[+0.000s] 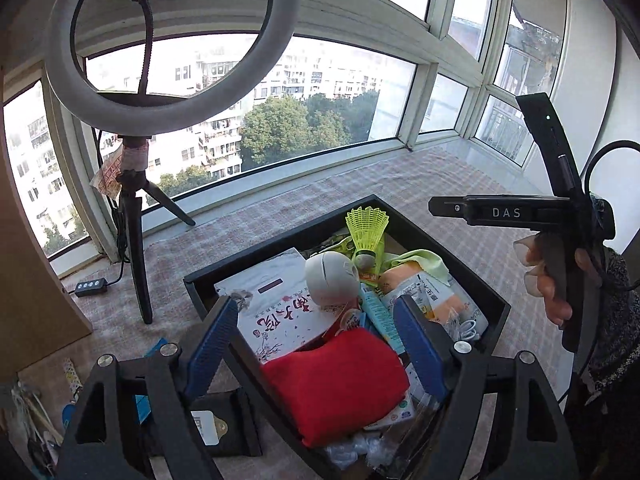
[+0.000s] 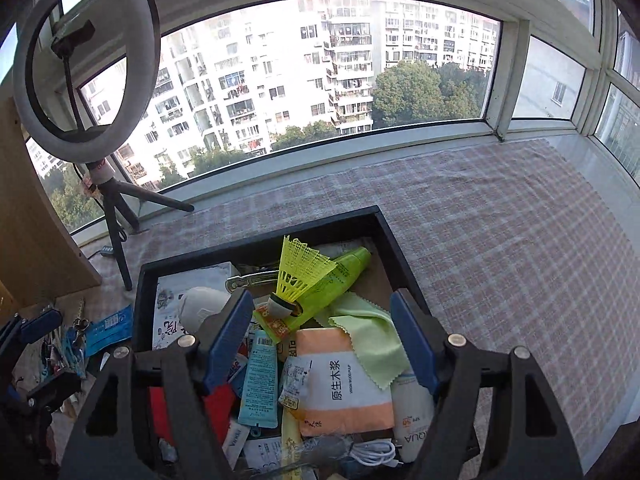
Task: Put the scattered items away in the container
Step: 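Carry both items to the black tray and open both tools, then return to the table and reach the left tool toward the black pen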
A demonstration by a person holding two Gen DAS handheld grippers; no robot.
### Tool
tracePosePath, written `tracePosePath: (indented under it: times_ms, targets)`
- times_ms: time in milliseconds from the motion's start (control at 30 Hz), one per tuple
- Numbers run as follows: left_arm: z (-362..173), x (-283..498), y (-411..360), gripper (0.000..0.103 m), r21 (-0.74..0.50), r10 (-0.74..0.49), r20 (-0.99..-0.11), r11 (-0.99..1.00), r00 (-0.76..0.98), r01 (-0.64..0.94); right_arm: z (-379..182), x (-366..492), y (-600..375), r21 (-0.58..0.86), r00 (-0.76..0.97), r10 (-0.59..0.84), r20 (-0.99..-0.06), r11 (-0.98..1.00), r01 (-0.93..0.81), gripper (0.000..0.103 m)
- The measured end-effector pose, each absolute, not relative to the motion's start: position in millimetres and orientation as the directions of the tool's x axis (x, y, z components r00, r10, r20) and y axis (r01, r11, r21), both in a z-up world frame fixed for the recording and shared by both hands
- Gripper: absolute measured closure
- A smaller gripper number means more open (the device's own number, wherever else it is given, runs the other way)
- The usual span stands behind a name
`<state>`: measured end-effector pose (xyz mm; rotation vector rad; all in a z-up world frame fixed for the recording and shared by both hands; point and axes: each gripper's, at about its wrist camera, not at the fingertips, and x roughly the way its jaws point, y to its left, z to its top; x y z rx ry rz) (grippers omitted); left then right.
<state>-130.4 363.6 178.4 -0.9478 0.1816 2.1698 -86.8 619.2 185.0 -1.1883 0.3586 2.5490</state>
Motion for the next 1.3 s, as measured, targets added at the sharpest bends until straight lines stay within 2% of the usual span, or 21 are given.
tracePosePath:
  times_ms: [33, 367, 567, 700, 767, 867, 1100, 1200, 1300]
  targets:
    - [177.7, -131.5, 352.7, 0.034, -0.152, 0.574, -0.684, -0.717, -0.451, -0.681, 185.4, -85.1, 616.7, 0.101, -0.613, 0.164, -0.773, -0.922, -0.374, 0.032]
    - [177.8, -124.8, 206.5, 0.035, -0.074, 0.418, -0.704, -0.848, -0.575, -0.525, 199.0, -70.1, 556.4, 0.158, -0.665, 0.079, -0.742, -0.945, -0.288, 0.032]
    - [167.4, -113.7, 99.8, 0.035, -0.020, 0.249, -0.740, -0.937, -0.625, -0.349, 191.9, -78.0, 486.9, 0.156, -0.664, -0.028, -0.747, -0.978, -0.135, 0.033]
    - [157.3, -104.6, 47.9, 0.036, -0.018, 0.178, -0.766, -0.966, -0.617, -0.256, 174.1, -92.2, 427.7, 0.107, -0.619, -0.090, -0.781, -0.994, 0.010, 0.033]
    - [149.1, -100.6, 32.1, 0.040, -0.031, 0.163, -0.783, -0.974, -0.601, -0.223, 163.6, -100.8, 401.6, 0.085, -0.587, -0.111, -0.802, -0.994, 0.071, 0.033]
    - [139.3, -95.4, 23.0, 0.046, -0.038, 0.160, -0.800, -0.975, -0.578, -0.217, 151.3, -114.0, 372.5, 0.098, -0.539, -0.155, -0.828, -0.986, 0.133, 0.035]
    - [118.9, -74.5, 10.4, 0.046, -0.032, 0.157, -0.823, -0.972, -0.546, -0.231, 127.0, -113.2, 321.5, 0.083, -0.468, -0.201, -0.861, -0.962, 0.260, 0.035]
    - [105.4, -62.5, 0.3, 0.046, -0.030, 0.163, -0.834, -0.967, -0.527, -0.251, 112.8, -105.4, 302.3, 0.103, -0.426, -0.233, -0.874, -0.946, 0.307, 0.041]
    - [91.6, -54.4, -9.6, 0.045, -0.022, 0.186, -0.851, -0.947, -0.492, -0.320, 99.6, -99.6, 279.3, 0.126, -0.379, -0.267, -0.886, -0.925, 0.358, 0.052]
